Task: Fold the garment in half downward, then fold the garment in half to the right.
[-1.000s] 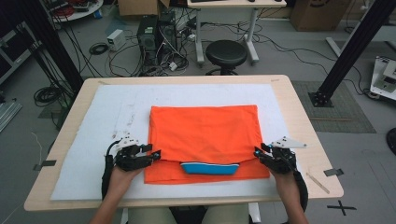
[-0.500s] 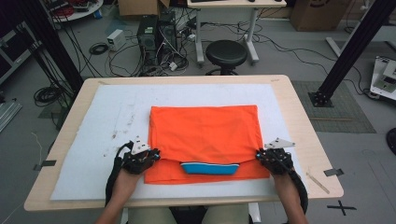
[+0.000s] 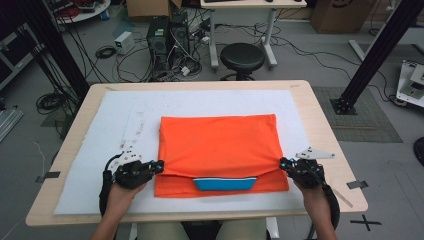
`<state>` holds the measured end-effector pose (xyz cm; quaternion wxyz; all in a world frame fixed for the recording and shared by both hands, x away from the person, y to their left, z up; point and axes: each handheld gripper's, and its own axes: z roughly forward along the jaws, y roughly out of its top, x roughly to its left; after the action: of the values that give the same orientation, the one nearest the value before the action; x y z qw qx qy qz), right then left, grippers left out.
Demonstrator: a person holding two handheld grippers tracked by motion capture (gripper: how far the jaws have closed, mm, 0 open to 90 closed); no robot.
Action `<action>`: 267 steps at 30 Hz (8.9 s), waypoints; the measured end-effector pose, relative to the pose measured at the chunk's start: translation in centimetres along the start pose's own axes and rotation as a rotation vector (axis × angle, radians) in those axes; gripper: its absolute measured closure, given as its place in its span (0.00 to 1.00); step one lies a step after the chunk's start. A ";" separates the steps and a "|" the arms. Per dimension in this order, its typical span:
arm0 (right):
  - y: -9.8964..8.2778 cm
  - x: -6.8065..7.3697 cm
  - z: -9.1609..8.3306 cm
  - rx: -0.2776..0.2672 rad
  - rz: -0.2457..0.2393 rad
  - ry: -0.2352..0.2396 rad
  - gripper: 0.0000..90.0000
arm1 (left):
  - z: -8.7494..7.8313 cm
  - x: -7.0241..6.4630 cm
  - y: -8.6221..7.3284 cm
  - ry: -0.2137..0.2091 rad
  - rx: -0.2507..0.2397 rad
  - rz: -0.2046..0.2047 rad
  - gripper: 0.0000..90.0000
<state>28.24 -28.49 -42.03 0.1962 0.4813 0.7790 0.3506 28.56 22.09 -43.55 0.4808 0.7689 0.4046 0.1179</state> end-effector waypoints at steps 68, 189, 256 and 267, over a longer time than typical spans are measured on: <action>3.6 -5.4 7.3 -0.024 0.157 -0.141 0.81 | 6.8 3.9 3.1 0.176 -0.037 -0.147 0.77; 14.3 7.4 13.3 -0.033 -0.128 0.252 0.24 | 4.3 -0.1 0.4 0.161 0.107 -0.068 0.93; 21.9 22.7 27.4 0.208 -0.419 0.226 0.80 | 4.2 0.2 0.3 0.141 0.091 -0.091 0.94; 21.6 22.7 27.0 0.178 -0.403 0.195 0.91 | 4.1 0.0 0.5 0.147 0.062 -0.086 0.94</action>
<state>48.42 7.62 -43.70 0.1430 0.2952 0.9025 0.2791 31.16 19.36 -45.20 0.4303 0.7548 0.4748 0.1405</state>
